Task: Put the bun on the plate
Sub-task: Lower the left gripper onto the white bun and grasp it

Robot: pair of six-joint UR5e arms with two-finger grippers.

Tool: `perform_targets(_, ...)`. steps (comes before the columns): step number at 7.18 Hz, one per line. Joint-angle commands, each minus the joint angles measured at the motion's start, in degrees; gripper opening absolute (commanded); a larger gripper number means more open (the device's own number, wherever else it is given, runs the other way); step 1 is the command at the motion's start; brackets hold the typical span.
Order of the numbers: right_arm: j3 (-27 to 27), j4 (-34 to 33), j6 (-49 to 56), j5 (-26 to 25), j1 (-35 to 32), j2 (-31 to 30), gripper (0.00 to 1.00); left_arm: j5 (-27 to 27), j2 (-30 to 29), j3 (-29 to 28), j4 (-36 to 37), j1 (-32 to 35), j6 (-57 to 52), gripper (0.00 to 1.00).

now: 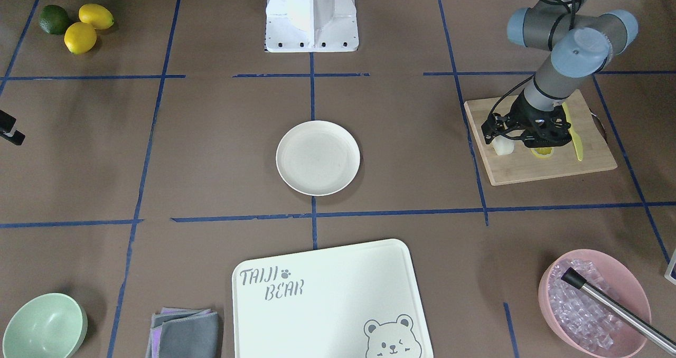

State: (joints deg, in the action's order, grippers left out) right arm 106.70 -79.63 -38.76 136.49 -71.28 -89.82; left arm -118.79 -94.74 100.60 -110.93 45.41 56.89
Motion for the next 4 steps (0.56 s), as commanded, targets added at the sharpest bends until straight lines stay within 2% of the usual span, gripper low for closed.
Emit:
perform_targets(1,-0.09,0.09,0.00,0.00,0.00,0.00,1.00,-0.48,-0.01,-0.40,-0.08,-0.67,0.07,0.98)
perform_targets(2,-0.09,0.09,0.00,0.00,0.08,0.00,1.00,-0.56,-0.01,-0.40,-0.08,-0.76,0.15,0.94)
perform_targets(4,-0.18,0.09,0.00,0.00,0.08,-0.09,1.00,-0.65,-0.01,-0.75,-0.08,-0.77,0.24,0.73)
